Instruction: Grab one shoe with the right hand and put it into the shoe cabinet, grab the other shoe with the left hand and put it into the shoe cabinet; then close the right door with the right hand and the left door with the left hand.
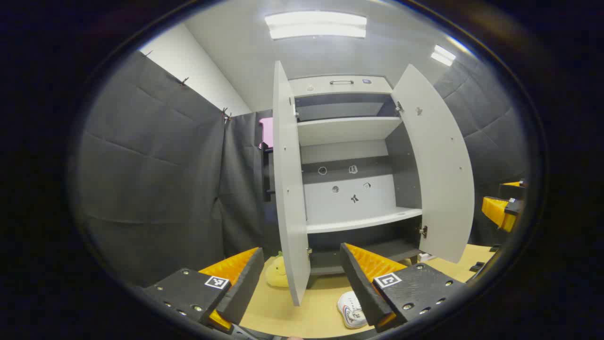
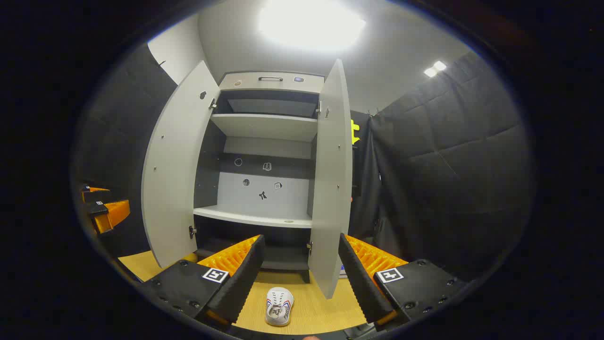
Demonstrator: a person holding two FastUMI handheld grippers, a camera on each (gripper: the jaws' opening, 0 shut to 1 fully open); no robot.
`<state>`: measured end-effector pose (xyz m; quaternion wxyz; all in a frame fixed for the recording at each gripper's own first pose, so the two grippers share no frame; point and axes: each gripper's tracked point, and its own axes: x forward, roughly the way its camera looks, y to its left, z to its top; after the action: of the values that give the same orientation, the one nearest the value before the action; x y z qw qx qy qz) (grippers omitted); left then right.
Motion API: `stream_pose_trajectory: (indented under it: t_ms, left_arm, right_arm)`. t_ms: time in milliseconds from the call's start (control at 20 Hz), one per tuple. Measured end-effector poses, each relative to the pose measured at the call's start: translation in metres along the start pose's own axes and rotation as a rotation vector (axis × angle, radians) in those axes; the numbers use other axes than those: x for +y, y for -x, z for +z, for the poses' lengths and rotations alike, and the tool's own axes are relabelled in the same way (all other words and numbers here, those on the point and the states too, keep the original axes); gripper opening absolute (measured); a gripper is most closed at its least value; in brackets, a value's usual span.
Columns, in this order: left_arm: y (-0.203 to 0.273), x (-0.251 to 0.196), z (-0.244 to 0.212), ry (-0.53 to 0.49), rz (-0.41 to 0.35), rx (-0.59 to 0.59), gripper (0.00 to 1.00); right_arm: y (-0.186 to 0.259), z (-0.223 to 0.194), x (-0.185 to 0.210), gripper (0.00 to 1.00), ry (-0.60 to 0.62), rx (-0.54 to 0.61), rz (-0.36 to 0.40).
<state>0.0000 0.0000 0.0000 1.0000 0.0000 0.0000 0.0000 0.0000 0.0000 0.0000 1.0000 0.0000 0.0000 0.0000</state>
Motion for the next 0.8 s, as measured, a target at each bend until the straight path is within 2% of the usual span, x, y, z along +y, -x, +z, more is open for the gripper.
stream_pose_trajectory:
  t_ms: [800]
  left_arm:
    - [-0.0026,-0.0035,0.0026,0.008,-0.022,-0.014,0.95]
  right_arm:
    - [-0.0070,0.0036,0.0093,0.98,0.010,0.003,-0.003]
